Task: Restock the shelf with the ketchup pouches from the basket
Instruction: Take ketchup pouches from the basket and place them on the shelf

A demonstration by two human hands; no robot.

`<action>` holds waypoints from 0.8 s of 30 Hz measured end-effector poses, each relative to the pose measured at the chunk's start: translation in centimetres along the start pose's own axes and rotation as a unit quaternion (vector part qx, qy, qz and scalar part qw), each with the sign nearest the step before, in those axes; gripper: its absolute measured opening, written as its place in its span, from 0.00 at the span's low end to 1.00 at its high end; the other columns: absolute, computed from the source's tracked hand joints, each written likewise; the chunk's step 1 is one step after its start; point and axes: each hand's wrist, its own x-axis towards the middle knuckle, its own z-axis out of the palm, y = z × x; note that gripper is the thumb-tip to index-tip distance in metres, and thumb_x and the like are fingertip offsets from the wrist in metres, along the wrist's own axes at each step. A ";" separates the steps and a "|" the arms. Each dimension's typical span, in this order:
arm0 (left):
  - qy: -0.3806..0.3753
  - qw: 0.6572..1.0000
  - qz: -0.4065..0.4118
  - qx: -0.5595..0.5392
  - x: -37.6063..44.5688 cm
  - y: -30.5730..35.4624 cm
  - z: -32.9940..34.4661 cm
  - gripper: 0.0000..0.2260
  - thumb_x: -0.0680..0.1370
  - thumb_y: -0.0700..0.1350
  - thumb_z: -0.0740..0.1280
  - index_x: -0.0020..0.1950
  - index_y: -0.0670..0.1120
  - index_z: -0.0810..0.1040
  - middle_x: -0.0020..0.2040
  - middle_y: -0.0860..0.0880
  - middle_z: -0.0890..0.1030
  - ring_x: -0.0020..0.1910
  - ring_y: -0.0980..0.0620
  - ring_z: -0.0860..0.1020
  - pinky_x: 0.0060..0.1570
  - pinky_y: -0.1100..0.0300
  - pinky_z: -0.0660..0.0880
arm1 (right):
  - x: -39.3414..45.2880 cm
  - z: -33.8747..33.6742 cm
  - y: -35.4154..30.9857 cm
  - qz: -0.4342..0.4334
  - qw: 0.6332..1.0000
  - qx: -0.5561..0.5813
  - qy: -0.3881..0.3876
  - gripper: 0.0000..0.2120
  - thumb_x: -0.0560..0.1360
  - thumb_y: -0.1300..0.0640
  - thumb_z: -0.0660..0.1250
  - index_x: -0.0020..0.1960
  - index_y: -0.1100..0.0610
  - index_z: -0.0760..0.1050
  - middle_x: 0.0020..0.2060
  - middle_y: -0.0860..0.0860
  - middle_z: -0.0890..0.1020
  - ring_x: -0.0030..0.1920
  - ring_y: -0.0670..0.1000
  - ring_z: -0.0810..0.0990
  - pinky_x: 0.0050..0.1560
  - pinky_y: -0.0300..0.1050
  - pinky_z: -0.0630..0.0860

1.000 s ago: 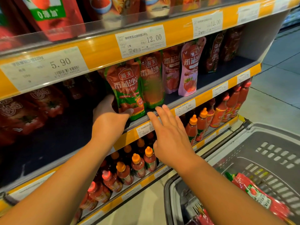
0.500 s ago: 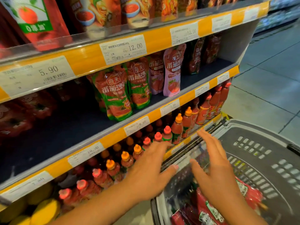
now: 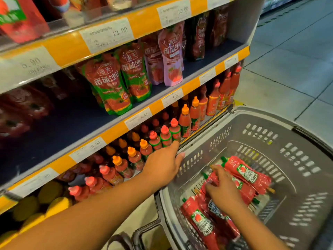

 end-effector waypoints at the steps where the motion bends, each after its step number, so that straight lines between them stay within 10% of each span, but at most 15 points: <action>1: -0.004 1.000 -0.001 -0.001 -0.2 0.0 -0.2 0.13 0.85 0.58 0.58 0.57 0.49 0.67 0.37 0.49 0.74 0.36 0.42 0.74 0.33 0.48 0.72 | -0.3 -0.1 0.0 0.006 1.000 0.007 -0.008 0.32 0.79 0.59 0.72 0.79 0.45 0.64 0.72 0.46 0.71 0.46 0.48 0.83 0.47 0.50 0.81; 11: 0.003 1.000 0.009 -0.009 -3.5 -3.0 -0.1 0.26 0.80 0.56 0.71 0.73 0.51 0.64 0.37 0.49 0.74 0.38 0.43 0.77 0.34 0.47 0.76 | -2.2 3.1 1.1 0.092 0.996 0.013 -0.012 0.35 0.80 0.59 0.70 0.83 0.52 0.59 0.70 0.56 0.78 0.28 0.45 0.75 0.22 0.36 0.69; 21: -0.022 0.999 0.032 -0.009 -9.9 -7.7 -2.0 0.19 0.80 0.58 0.70 0.60 0.51 0.66 0.39 0.48 0.76 0.37 0.44 0.76 0.34 0.44 0.76 | -6.3 9.7 2.4 0.200 0.978 -0.033 -0.040 0.28 0.76 0.61 0.69 0.75 0.60 0.68 0.65 0.59 0.80 0.50 0.58 0.85 0.46 0.55 0.85; 24: -0.017 1.000 0.019 -0.017 -11.9 -9.0 -2.4 0.18 0.80 0.59 0.70 0.60 0.52 0.66 0.41 0.49 0.79 0.38 0.44 0.78 0.34 0.45 0.77 | -7.7 11.1 3.1 0.214 0.974 -0.068 -0.019 0.26 0.76 0.60 0.67 0.73 0.60 0.70 0.59 0.57 0.81 0.51 0.58 0.83 0.39 0.47 0.79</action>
